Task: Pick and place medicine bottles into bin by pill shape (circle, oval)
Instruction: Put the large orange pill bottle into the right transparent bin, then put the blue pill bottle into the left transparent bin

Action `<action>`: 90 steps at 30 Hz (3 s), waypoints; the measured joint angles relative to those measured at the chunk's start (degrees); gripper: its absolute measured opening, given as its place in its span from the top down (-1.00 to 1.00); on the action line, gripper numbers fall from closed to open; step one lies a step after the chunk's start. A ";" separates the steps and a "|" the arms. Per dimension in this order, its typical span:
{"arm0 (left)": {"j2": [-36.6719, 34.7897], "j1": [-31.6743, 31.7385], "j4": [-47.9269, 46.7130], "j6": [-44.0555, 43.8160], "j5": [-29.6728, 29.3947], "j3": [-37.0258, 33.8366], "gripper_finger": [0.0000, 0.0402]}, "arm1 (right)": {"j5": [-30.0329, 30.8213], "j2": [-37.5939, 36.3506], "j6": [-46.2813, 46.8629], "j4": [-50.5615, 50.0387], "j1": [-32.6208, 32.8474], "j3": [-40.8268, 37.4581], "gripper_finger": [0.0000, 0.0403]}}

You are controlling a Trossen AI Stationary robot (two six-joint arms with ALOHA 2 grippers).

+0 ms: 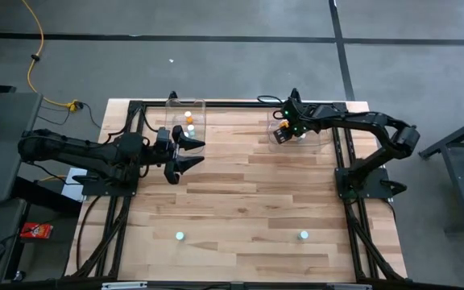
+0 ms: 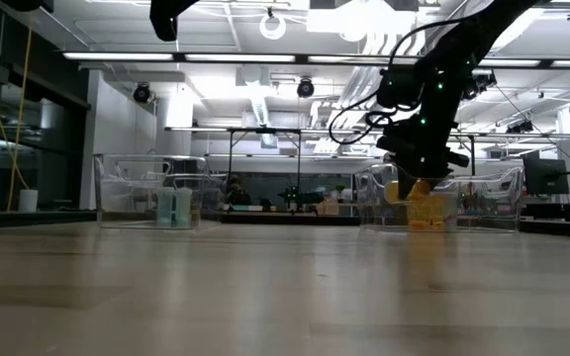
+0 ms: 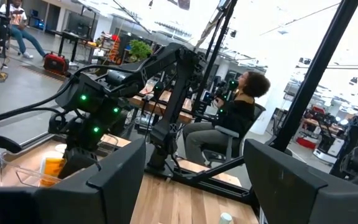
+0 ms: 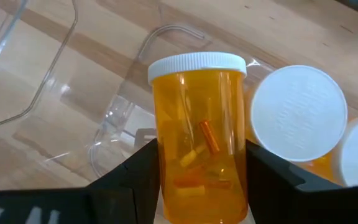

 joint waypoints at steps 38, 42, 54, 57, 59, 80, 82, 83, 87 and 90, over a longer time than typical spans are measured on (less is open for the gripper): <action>-0.02 -0.02 -0.26 -0.44 -0.02 0.02 -0.29 | 4.56 -25.12 -7.71 32.96 35.23 -0.02 -0.30; -0.02 -0.02 -0.26 -0.44 0.00 0.02 -0.29 | 8.16 -21.70 -8.90 33.92 40.03 -0.02 -0.30; -0.02 0.02 -0.42 0.66 0.28 0.02 -0.29 | 9.18 -18.93 -14.78 37.44 42.42 -0.04 -0.30; -0.02 0.02 -0.42 0.66 0.40 0.02 -0.29 | 9.18 -18.93 -14.66 37.42 42.42 -0.04 -0.30; -0.02 0.02 -0.42 0.66 0.52 0.02 -0.29 | 9.18 -18.93 -14.64 37.40 42.42 -0.04 -0.30; -0.02 0.04 -4.47 0.64 -1.64 0.02 -0.29 | 9.17 -18.95 -17.53 37.29 42.42 -0.04 -0.30; -0.02 0.03 -4.87 0.66 -1.64 0.02 -0.29 | 9.16 -18.95 -16.56 37.29 42.42 -0.04 -0.30; -0.02 0.04 -4.84 0.66 -1.65 0.02 -0.29 | 9.16 -18.95 -16.04 37.29 42.42 -0.04 -0.30; -0.02 0.03 -4.79 0.66 -1.66 0.02 -0.29 | 9.05 -18.95 -14.28 37.25 42.45 -0.04 -0.30; -0.02 0.02 -4.79 0.66 -1.66 0.02 -0.29 | 9.00 -18.95 -11.22 34.14 42.72 0.75 -0.30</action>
